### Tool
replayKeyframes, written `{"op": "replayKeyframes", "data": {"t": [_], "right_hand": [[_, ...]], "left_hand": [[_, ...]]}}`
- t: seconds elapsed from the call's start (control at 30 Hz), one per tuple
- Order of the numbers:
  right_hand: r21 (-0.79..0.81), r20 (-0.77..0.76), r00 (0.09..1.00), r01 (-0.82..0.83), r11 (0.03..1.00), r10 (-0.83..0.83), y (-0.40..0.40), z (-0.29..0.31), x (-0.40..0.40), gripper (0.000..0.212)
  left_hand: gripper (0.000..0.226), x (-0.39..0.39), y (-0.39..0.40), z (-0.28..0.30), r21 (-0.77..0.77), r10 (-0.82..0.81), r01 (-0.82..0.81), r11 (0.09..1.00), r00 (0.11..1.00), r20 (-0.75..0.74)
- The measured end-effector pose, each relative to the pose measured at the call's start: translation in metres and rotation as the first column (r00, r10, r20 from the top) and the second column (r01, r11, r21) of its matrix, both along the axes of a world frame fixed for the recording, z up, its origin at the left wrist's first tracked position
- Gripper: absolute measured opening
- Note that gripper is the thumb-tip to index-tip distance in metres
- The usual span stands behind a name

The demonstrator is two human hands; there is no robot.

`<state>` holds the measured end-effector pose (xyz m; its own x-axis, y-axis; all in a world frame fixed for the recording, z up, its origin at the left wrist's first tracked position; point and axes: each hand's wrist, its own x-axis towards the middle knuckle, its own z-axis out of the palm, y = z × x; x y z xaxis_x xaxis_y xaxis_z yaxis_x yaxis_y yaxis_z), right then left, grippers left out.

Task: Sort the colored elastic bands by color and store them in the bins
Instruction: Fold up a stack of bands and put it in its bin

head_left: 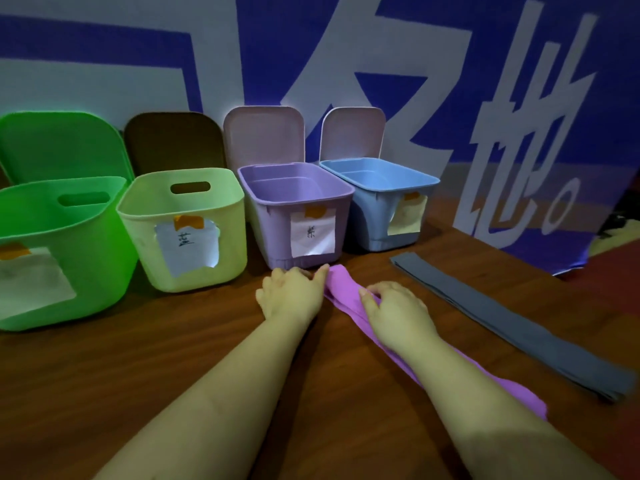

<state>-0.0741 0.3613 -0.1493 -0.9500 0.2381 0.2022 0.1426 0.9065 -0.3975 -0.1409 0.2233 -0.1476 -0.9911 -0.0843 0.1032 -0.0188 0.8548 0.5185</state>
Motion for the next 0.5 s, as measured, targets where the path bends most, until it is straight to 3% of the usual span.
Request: {"op": "replayKeyframes", "data": {"t": [0.13, 0.23, 0.37, 0.5], "right_hand": [[-0.182, -0.051, 0.999, -0.009, 0.983, -0.001, 0.008, 0.000, 0.000, 0.028], [-0.345, -0.121, 0.993, -0.032, 0.938, -0.010, 0.010, -0.002, -0.001, 0.019], [-0.461, -0.225, 0.974, -0.097, 0.882, -0.011, 0.010, -0.003, 0.006, 0.014], [-0.513, -0.237, 0.968, -0.200, 0.835, 0.086, 0.013, 0.001, 0.012, 0.037]], "left_hand": [[0.026, -0.007, 0.006, -0.006, 0.037, -0.030, 0.032, 0.999, 0.998, -0.058], [0.012, -0.006, 0.004, -0.011, 0.295, -0.071, 0.094, 0.951, 0.994, -0.088], [0.013, 0.004, -0.004, -0.009, 0.725, -0.170, 0.177, 0.665, 0.982, -0.083], [0.011, 0.033, -0.015, 0.008, 0.914, -0.264, 0.151, 0.377, 0.963, -0.050]]}}
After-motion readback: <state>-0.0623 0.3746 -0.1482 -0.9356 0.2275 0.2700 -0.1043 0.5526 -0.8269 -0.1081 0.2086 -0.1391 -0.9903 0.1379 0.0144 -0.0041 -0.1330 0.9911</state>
